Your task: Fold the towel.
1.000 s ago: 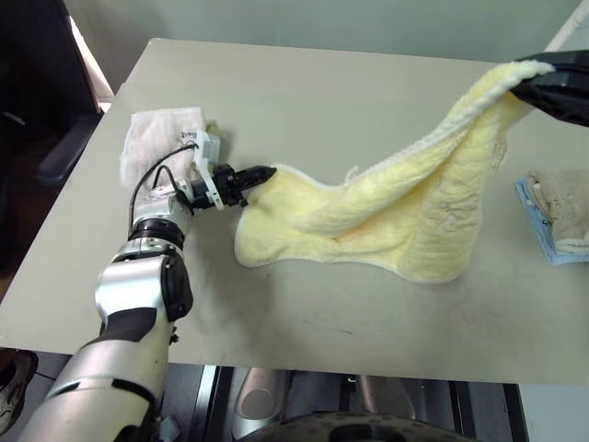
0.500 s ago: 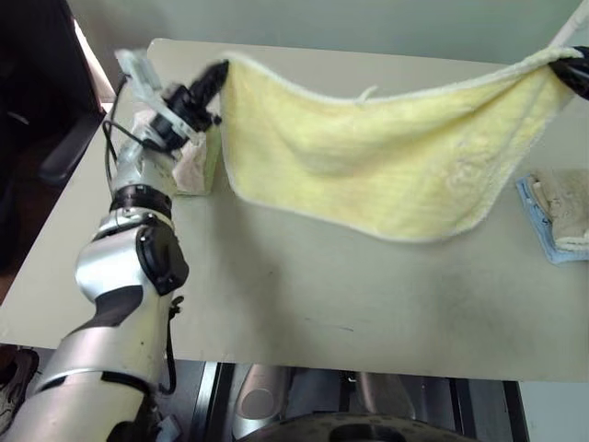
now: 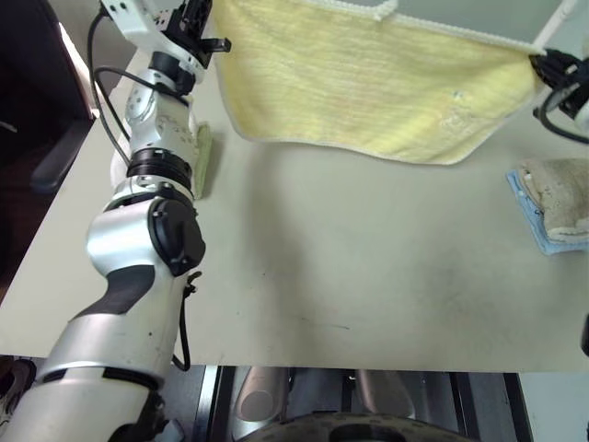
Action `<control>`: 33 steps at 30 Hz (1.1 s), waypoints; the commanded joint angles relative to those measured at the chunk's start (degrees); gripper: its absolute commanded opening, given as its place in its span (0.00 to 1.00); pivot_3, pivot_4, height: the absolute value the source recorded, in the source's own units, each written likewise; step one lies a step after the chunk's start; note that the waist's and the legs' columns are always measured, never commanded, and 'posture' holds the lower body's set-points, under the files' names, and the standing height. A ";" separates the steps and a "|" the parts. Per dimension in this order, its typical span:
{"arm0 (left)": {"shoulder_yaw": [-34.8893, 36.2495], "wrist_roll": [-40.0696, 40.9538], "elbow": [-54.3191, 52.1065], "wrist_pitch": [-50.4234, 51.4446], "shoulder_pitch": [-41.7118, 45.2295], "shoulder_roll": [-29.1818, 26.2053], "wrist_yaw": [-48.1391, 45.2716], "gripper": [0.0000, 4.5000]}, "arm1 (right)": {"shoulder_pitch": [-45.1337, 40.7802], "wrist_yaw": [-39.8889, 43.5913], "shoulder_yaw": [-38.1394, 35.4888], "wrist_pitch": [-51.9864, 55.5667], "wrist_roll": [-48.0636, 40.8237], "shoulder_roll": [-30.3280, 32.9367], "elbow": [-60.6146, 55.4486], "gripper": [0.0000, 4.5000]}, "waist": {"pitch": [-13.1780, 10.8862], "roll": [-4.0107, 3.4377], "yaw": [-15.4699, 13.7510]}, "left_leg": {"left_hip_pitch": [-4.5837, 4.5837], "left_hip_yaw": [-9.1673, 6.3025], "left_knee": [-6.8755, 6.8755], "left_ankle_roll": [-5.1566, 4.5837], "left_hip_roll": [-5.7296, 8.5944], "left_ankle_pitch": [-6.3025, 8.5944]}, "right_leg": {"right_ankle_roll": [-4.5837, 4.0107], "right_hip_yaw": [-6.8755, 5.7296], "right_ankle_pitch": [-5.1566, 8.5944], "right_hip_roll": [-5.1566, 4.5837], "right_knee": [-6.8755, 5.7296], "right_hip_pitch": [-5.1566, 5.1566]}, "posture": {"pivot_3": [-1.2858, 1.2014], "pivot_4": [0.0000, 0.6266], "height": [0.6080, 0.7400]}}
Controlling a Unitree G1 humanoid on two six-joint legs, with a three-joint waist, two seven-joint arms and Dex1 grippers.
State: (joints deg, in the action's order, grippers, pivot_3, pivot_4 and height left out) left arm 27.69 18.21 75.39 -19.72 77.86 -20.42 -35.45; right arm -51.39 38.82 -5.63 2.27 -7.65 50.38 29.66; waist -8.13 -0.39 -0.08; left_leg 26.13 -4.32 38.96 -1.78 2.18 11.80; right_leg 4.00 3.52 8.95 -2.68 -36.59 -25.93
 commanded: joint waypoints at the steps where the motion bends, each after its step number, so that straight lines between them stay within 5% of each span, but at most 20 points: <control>1: 1.32 0.61 -0.46 -3.00 1.22 -0.97 1.51 0.00 | -4.99 -4.80 -1.56 -7.47 3.33 0.39 7.91 0.00 | -0.05 -0.09 -0.01 | 0.06 0.04 -0.03 0.03 0.03 -0.02 | -0.01 -0.05 0.00 0.01 -0.04 -0.09 | 0.52 0.24 0.91; 5: 2.32 3.26 -1.78 -4.79 -1.79 -1.24 -13.45 0.00 | -0.72 -0.29 -4.29 -8.01 0.02 1.81 3.50 0.00 | -0.08 -0.13 -0.38 | 0.39 0.01 -0.07 0.30 0.06 -0.18 | -0.09 -0.15 0.01 -0.03 -0.08 -0.41 | 0.52 0.24 0.91; 11: 2.61 3.96 -1.49 -4.40 -2.02 -1.49 -16.17 0.00 | 0.36 0.57 -5.23 -7.79 -0.20 1.75 2.16 0.00 | -0.15 -0.24 -0.39 | 1.00 0.05 0.17 0.45 0.11 -0.27 | 0.02 -0.15 -0.02 -0.20 -0.03 -0.83 | 0.52 0.24 0.91; 15: 1.21 7.82 -8.50 4.23 -12.02 -3.43 -37.48 0.00 | 33.45 11.20 -17.77 8.53 -16.38 3.69 -36.57 0.00 | -0.02 -0.41 -1.33 | 0.66 -0.08 -0.06 0.52 0.06 -0.21 | -0.08 -0.40 0.10 -0.11 0.35 -0.37 | 0.52 0.24 0.91; 19: -0.70 10.76 -19.55 8.27 -20.24 -1.53 -41.86 0.00 | 49.77 10.66 -25.62 16.90 -24.05 1.80 -53.88 0.00 | -0.05 -0.49 -1.32 | 1.03 0.12 0.33 0.59 0.08 0.07 | 0.11 -0.25 0.39 -0.12 0.03 -0.68 | 0.52 0.24 0.91; 22: -2.10 14.12 -29.96 17.25 -26.25 -1.34 -42.90 0.00 | 56.63 10.84 -29.12 20.74 -26.90 0.93 -60.26 0.00 | -0.09 -0.40 -1.26 | 1.09 0.10 1.01 0.44 0.05 0.14 | 0.23 -0.26 0.32 -0.11 -0.15 -0.53 | 0.52 0.24 0.91; 27: -4.93 15.39 -41.25 26.56 -34.47 -5.09 -42.27 0.00 | 62.47 12.15 -33.62 23.77 -29.49 0.94 -63.30 0.00 | -0.10 -0.37 -0.50 | -0.05 0.08 1.08 -0.38 0.08 0.53 | -0.02 -0.05 0.20 0.00 0.28 0.73 | 0.52 0.24 0.91; 29: -6.96 15.78 -46.05 31.55 -38.68 -8.04 -43.93 0.00 | 64.74 13.91 -35.27 24.38 -30.31 1.38 -63.97 0.00 | -0.10 -0.37 -0.23 | -0.85 0.00 1.04 -0.10 0.06 0.77 | 0.39 0.03 0.54 0.10 0.36 1.50 | 0.52 0.24 0.91; 33: -9.11 18.80 -55.62 43.69 -45.57 -14.40 -44.64 0.00 | 67.97 16.60 -37.46 25.04 -31.11 1.62 -64.75 0.00 | -0.10 -0.37 0.10 | -1.07 -0.14 1.02 0.55 0.04 1.23 | 0.27 0.15 0.66 0.22 0.41 1.65 | 0.52 0.24 0.91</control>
State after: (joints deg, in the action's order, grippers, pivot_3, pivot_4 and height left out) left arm 18.69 34.94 24.63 19.00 33.05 -31.87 -79.33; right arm 15.89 53.79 -40.23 27.30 -37.43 51.33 -33.48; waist -8.22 -0.75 0.02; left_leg 25.17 -4.47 39.98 -1.22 2.20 13.03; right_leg 4.26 3.69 9.60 -2.45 -36.19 -24.41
